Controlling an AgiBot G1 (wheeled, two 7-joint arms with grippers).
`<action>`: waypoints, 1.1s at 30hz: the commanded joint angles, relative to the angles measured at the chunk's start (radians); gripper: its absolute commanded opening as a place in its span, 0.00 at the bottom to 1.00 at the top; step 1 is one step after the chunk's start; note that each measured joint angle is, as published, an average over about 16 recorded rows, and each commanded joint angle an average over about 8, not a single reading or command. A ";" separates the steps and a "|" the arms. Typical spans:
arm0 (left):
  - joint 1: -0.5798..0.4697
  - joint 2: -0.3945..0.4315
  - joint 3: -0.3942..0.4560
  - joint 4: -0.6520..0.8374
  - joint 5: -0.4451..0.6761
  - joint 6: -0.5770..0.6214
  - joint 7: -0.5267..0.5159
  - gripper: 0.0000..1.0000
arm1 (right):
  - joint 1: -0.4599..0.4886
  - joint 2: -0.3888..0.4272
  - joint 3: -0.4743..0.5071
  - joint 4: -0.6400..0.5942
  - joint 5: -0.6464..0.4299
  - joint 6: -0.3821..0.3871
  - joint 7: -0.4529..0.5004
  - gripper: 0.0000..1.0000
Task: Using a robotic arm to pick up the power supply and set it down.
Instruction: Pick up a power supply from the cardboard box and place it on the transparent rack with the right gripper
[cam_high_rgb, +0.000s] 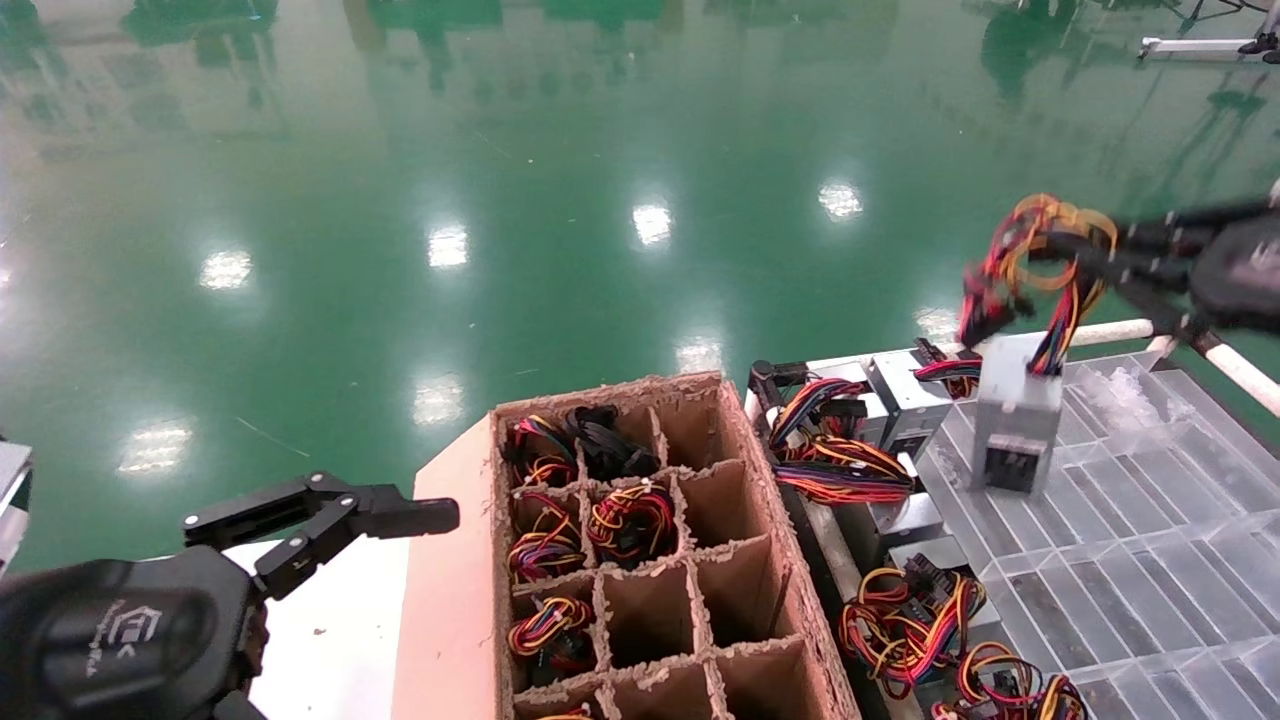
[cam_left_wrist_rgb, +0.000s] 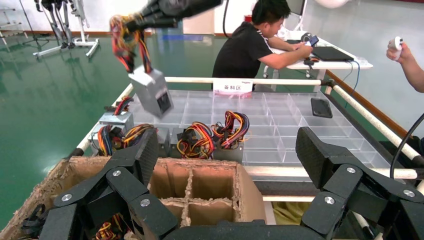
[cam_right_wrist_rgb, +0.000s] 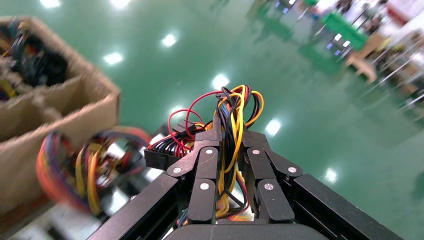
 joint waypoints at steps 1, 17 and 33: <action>0.000 0.000 0.000 0.000 0.000 0.000 0.000 1.00 | -0.001 0.000 -0.006 -0.038 -0.008 -0.013 -0.027 0.00; 0.000 0.000 0.000 0.000 0.000 0.000 0.000 1.00 | 0.017 -0.113 -0.039 -0.216 -0.039 -0.031 -0.140 0.00; 0.000 0.000 0.001 0.000 0.000 0.000 0.000 1.00 | 0.001 -0.139 0.018 -0.413 0.042 0.012 -0.214 0.00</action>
